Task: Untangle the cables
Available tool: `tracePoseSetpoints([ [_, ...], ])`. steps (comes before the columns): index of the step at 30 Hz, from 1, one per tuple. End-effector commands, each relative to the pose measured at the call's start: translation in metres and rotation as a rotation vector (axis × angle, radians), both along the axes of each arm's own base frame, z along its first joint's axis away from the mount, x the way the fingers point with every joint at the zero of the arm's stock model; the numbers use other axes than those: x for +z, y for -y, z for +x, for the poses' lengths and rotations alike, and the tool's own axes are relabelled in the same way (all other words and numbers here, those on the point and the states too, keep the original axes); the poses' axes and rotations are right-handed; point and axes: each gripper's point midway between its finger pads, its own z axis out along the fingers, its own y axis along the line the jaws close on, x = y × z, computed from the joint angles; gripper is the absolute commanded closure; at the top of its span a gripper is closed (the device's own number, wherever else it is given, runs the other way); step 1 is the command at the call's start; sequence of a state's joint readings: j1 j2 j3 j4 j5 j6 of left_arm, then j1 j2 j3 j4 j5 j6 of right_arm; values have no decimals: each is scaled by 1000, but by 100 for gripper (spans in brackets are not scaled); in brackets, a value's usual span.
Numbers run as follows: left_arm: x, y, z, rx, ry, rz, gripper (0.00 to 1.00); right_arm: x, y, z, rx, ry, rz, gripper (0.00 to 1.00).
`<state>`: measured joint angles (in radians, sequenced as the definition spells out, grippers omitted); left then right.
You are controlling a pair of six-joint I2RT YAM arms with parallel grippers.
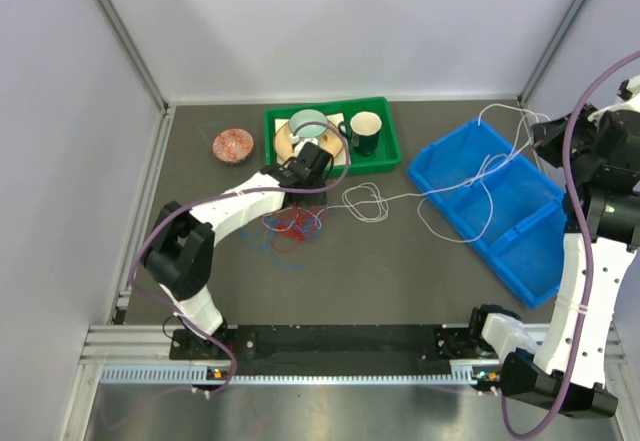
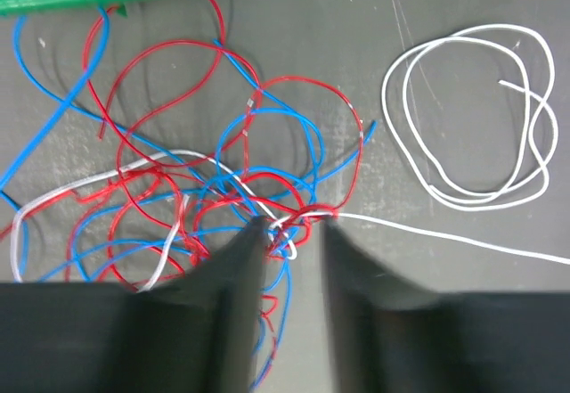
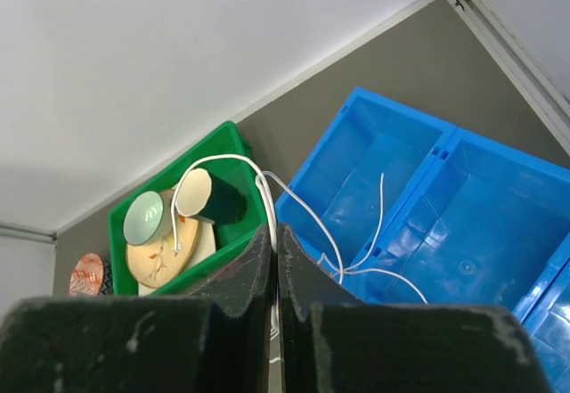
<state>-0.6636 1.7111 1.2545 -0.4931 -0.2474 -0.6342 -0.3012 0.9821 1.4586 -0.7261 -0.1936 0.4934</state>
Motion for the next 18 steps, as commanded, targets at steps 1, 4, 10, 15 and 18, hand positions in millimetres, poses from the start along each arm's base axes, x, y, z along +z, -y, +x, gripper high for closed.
tracePoseSetpoints([
  [1, 3, 7, 13, 13, 42, -10, 81, 13, -4, 1, 20, 53, -15, 100],
  [4, 5, 7, 13, 8, 44, -10, 98, 15, -5, 0, 20, 57, -18, 100],
  [10, 11, 4, 14, 14, 54, 0, 98, 14, -5, -1, 19, 57, -19, 100],
  [15, 7, 8, 13, -20, 46, -5, 50, 13, -5, 0, 24, 54, -19, 100],
  [18, -3, 14, 13, -38, 20, -12, 43, 13, -6, 0, 28, 56, -16, 100],
])
